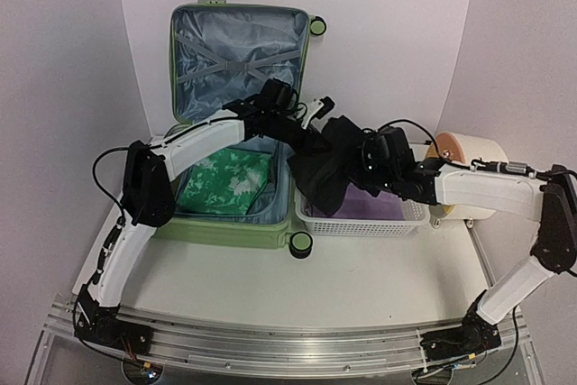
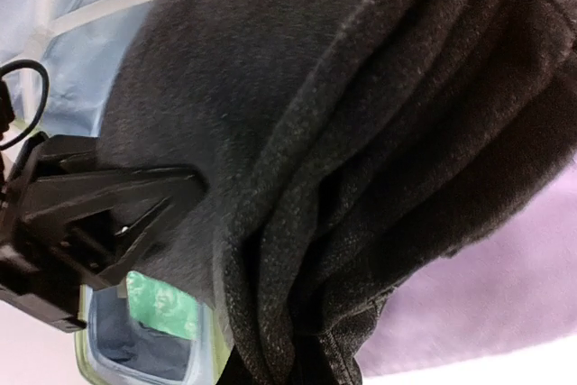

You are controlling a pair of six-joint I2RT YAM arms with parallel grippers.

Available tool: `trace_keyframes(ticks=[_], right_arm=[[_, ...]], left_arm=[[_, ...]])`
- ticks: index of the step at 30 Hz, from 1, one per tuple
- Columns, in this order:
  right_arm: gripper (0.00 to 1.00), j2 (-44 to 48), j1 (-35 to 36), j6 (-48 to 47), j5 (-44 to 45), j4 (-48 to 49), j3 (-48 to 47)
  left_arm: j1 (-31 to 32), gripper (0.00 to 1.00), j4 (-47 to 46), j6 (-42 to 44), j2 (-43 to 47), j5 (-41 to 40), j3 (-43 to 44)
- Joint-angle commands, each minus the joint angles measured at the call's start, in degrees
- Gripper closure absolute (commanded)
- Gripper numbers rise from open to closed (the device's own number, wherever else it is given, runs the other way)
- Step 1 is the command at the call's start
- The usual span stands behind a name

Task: Open, take out, and arrange the luggage

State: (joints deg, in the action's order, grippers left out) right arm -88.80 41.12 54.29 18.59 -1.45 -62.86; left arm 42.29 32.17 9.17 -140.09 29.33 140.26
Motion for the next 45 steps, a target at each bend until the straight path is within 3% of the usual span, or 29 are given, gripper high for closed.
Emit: trace_keyframes(ticks=[1, 10, 20, 23, 25, 27, 28, 30, 34, 39, 43, 45], right_arm=[[1.0, 6.6, 4.2, 10.6, 1.9, 5.7, 4.8], [1.0, 5.9, 8.9, 21.5, 7.9, 8.6, 10.5], [1.0, 0.3, 7.3, 23.5, 8.2, 15.5, 14.0], [0.9, -1.4, 6.2, 24.4, 6.6, 15.7, 14.4], [0.82, -0.7, 5.9, 26.6, 6.5, 15.6, 16.0], [0.67, 1.5, 5.9, 27.8, 6.8, 15.4, 18.1], [0.59, 2.7, 5.9, 27.3, 7.2, 14.9, 18.5], [0.54, 4.2, 5.9, 23.6, 8.1, 11.3, 16.8], [0.49, 4.9, 6.0, 13.0, 7.3, -0.4, 7.1], [0.49, 10.8, 5.9, 7.5, 7.8, -9.7, 5.7], [0.5, 11.9, 5.8, 0.6, 9.4, -21.4, -0.8], [0.48, 10.8, 4.5, -2.7, 7.3, -25.0, -4.0]], left_arm=[[4.2, 1.0, -16.5, 6.0, -2.6, -5.5, 4.4], [6.9, 1.0, -27.8, 16.5, -6.2, -10.2, 1.0], [7.1, 1.0, -31.9, 25.4, -9.6, -16.5, 1.5], [7.1, 1.0, -31.9, 26.4, -10.1, -17.8, 0.5], [7.1, 0.87, -32.0, 26.8, -10.1, -19.3, 0.1], [7.1, 0.53, -33.9, 27.1, -9.8, -20.2, -0.4], [7.1, 0.42, -34.3, 27.3, -9.6, -20.6, -0.4], [7.1, 0.31, -34.6, 27.9, -9.1, -21.1, 0.0], [7.1, 0.25, -35.1, 29.3, -7.7, -23.1, 0.9], [7.0, 0.21, -31.5, 29.5, -3.4, -25.8, 1.0], [7.0, 0.21, -23.1, 27.2, 0.8, -24.1, 1.0], [7.0, 0.25, -16.4, 25.1, 2.1, -19.7, 1.8]])
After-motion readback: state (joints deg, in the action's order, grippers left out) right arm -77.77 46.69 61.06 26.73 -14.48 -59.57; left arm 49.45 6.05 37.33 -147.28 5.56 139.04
